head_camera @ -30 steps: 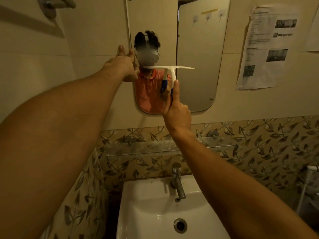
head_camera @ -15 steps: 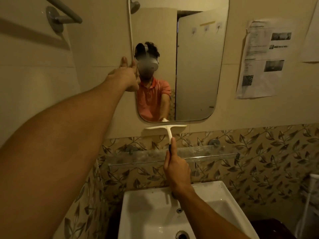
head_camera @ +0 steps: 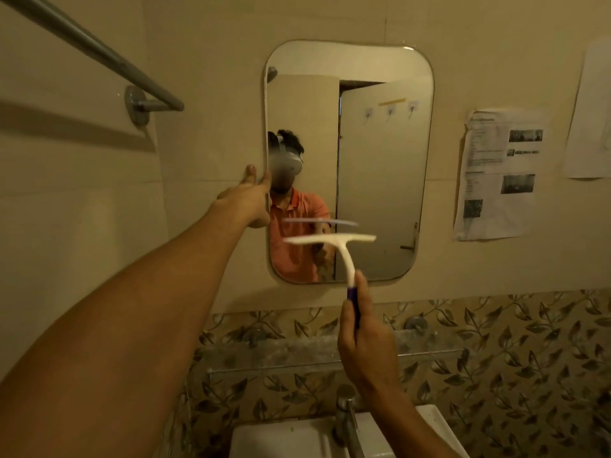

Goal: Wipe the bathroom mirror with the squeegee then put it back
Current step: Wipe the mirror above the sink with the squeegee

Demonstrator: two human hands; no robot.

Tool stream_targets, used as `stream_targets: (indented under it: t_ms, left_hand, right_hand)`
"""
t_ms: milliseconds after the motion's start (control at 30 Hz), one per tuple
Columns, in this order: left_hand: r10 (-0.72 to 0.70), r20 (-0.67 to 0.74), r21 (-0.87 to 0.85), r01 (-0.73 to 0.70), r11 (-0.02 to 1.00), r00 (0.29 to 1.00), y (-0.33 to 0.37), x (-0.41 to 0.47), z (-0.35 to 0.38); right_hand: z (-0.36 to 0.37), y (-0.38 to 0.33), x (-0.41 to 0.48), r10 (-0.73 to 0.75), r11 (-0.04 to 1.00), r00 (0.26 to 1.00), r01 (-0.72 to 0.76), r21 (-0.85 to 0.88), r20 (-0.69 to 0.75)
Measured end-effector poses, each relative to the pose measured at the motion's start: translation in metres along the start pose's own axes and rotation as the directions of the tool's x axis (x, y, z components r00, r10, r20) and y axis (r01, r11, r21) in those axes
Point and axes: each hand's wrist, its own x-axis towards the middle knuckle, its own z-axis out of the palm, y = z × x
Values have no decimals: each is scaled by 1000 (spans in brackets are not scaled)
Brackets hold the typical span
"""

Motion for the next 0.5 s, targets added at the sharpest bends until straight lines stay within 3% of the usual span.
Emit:
stream_targets:
  t_ms: [300,500]
  left_hand:
    - [-11,22,-8,11,1000,1000,-2,4,1]
    - [12,69,-23,-10,1000,998,-10,13,1]
  right_hand:
    - [-35,-110,171,-146,989,984,141,-54,-100]
    - [-16,-119,189,-108,976,992,94,-196,-62]
